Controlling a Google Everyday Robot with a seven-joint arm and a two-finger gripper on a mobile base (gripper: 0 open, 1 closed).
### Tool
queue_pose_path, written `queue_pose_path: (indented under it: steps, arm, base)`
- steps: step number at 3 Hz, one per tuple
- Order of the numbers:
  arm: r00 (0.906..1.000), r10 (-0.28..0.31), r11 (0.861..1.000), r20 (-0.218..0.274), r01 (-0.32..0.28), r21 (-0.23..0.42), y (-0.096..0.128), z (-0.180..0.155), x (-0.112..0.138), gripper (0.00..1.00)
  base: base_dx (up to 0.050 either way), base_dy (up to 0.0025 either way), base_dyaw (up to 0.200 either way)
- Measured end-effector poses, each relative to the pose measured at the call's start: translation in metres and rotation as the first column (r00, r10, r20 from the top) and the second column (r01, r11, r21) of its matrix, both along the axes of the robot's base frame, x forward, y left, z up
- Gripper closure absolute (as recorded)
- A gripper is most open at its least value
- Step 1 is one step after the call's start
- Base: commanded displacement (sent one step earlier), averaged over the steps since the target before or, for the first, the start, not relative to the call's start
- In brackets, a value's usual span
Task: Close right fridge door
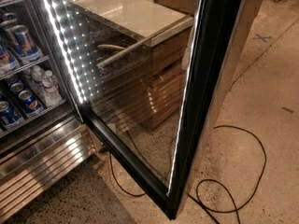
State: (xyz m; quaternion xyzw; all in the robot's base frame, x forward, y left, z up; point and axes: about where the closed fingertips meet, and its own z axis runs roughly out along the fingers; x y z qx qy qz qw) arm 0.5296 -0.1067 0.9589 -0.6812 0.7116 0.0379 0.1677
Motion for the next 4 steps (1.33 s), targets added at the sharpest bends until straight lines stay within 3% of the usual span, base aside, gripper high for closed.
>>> queue_pose_path:
  steps: [1, 2, 3, 4]
  arm:
    - [1.0000, 0.000, 1.000, 0.000, 0.000, 0.000, 0.0000, 0.0000, 0.0000, 1.00]
    - [1.0000, 0.000, 1.000, 0.000, 0.000, 0.000, 0.0000, 0.0000, 0.0000, 1.00]
    - [1.0000, 0.000, 1.000, 0.000, 0.000, 0.000, 0.0000, 0.0000, 0.0000, 1.00]
    - [1.0000, 0.000, 1.000, 0.000, 0.000, 0.000, 0.0000, 0.0000, 0.0000, 1.00]
  base:
    - [0.000, 0.00004, 0.196]
    - [0.027, 0.00250, 0.162]
    - [-0.037, -0.00242, 0.132]
    - [0.000, -0.00001, 0.196]
